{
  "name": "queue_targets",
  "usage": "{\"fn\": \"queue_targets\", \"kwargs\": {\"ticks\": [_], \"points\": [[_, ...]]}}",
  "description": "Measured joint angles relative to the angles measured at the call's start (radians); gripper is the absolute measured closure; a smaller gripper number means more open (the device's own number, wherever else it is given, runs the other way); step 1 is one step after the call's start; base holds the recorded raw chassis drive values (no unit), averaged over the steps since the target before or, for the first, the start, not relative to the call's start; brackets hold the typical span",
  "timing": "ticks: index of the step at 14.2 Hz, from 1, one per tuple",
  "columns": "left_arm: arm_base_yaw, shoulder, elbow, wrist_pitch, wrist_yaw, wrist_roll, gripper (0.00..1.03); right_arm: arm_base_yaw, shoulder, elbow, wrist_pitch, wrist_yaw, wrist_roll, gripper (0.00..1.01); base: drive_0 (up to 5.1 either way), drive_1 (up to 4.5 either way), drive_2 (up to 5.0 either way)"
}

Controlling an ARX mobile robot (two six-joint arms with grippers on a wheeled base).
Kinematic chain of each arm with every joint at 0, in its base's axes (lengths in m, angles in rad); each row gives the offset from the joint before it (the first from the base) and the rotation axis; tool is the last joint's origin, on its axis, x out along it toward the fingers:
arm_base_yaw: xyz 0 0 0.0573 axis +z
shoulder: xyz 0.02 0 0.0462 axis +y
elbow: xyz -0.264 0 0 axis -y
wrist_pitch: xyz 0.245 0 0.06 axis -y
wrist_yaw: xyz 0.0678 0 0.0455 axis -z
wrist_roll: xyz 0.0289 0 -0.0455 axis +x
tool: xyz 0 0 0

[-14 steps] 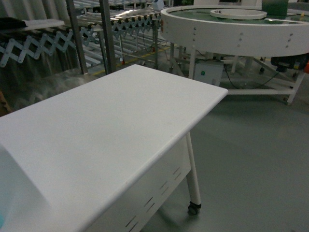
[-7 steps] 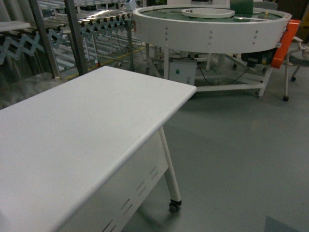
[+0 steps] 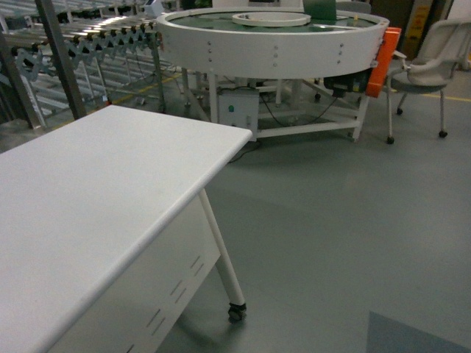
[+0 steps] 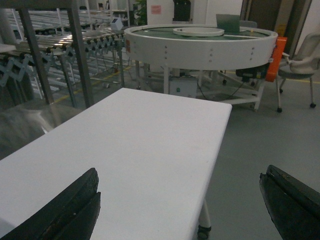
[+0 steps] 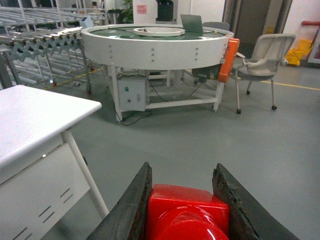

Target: Pick red block from blue box to shelf

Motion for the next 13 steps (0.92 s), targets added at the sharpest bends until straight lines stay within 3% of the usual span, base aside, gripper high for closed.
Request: {"fn": "queue_targets", "kwargs": {"ticks": [13], "points": [[0.000, 0.000, 0.000, 0.000, 0.000, 0.000, 0.05, 0.000, 0.000, 0.000, 0.000, 0.000, 0.000, 0.72, -1.4, -1.40, -1.4]]}}
